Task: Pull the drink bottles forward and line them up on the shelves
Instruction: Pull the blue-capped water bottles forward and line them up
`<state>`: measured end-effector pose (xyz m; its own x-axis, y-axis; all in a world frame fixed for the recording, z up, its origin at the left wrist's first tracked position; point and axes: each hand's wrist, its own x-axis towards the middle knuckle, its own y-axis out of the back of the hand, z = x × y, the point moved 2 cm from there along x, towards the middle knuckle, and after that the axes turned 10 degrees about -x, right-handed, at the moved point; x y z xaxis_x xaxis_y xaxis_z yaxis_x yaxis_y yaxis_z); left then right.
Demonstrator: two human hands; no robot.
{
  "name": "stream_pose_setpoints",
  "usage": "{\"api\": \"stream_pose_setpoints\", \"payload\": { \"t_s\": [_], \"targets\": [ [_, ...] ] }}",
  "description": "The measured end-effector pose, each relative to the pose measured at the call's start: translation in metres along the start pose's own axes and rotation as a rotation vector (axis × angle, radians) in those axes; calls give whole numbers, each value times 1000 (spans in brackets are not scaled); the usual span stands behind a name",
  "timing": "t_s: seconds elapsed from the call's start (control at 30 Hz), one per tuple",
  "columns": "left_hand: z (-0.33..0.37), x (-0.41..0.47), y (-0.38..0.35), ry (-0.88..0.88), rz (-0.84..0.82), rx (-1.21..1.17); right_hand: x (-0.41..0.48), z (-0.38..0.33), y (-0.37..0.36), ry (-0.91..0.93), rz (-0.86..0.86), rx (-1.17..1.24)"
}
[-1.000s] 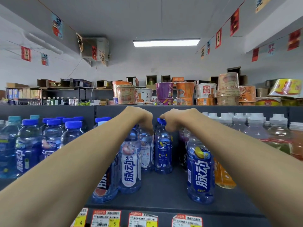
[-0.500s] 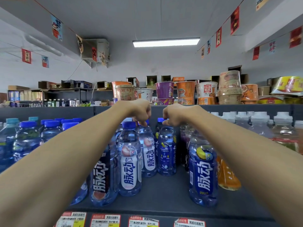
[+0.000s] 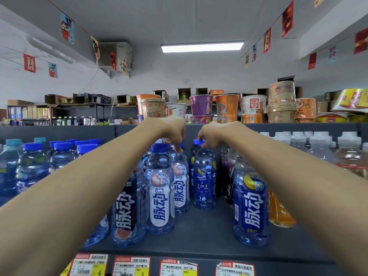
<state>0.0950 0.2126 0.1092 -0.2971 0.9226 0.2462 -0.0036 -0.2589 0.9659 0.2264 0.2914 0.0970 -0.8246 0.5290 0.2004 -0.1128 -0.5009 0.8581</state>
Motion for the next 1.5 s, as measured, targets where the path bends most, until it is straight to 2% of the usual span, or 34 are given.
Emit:
{"api": "stream_pose_setpoints", "payload": {
  "t_s": [0.37,0.47,0.6,0.73,0.83,1.0,1.3,1.5],
  "targets": [
    [-1,0,-3,-27,-3,56,-4,7,0,0,26,-33],
    [-1,-1,-1,-29,-27,79,-8,6,-1,17,-32,-33],
    [4,-4,-4,13,-78,209,-12,-1,1,5,-34,-151],
    [9,-5,-4,3,-47,244,-12,-7,5,11,-15,-242],
    [5,-5,-3,21,-70,188,-7,-2,0,-6,-49,-154],
    [-3,0,-5,52,-57,17,0,5,-21,-24,-162,190],
    [1,-4,-1,62,-90,-97,-6,10,-16,4,-222,345],
    [3,-9,-3,46,-84,-124,-6,7,-15,13,-214,352]
  ]
}}
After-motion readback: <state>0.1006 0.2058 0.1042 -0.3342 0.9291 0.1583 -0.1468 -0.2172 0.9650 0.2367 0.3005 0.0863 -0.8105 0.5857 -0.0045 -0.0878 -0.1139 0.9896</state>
